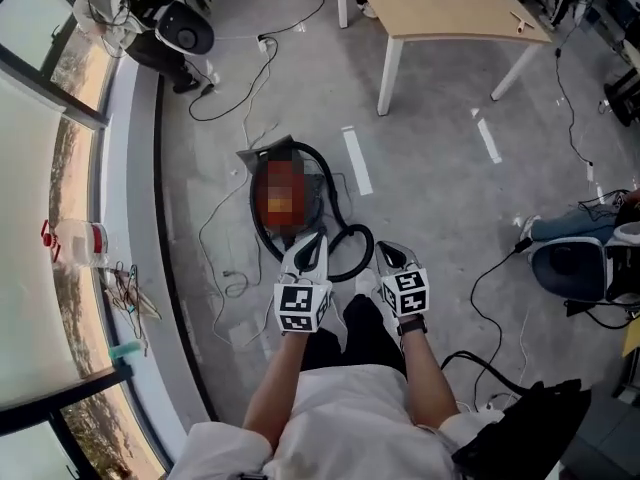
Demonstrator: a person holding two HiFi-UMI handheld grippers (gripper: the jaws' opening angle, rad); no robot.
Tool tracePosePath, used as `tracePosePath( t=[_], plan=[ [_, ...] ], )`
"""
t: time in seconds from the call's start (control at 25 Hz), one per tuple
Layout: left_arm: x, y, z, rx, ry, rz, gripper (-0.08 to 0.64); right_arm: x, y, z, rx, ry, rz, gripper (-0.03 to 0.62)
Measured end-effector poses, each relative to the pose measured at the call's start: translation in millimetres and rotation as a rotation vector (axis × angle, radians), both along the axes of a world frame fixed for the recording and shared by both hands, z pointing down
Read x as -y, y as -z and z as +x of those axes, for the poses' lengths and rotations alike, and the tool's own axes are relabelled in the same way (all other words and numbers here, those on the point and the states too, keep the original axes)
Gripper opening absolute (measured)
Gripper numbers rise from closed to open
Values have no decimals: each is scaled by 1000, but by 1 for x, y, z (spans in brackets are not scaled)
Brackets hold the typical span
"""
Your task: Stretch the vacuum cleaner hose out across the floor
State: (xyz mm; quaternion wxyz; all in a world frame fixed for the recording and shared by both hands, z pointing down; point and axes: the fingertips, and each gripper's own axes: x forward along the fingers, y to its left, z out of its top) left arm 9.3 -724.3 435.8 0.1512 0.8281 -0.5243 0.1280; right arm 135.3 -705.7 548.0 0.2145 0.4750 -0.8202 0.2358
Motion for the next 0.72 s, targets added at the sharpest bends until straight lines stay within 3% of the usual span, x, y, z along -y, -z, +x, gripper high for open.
tracePosePath(
  t=[0.16, 0.36, 0.72],
  plan=[
    [39, -86, 18, 28, -12, -117, 2, 24, -106, 10, -34, 40, -175, -2],
    [62, -213, 9, 47, 23, -313, 2, 34, -226, -4, -99, 140, -350, -2],
    [88, -439, -25, 51, 18, -507, 2, 107, -427, -50, -143, 296, -452, 35]
  ],
)
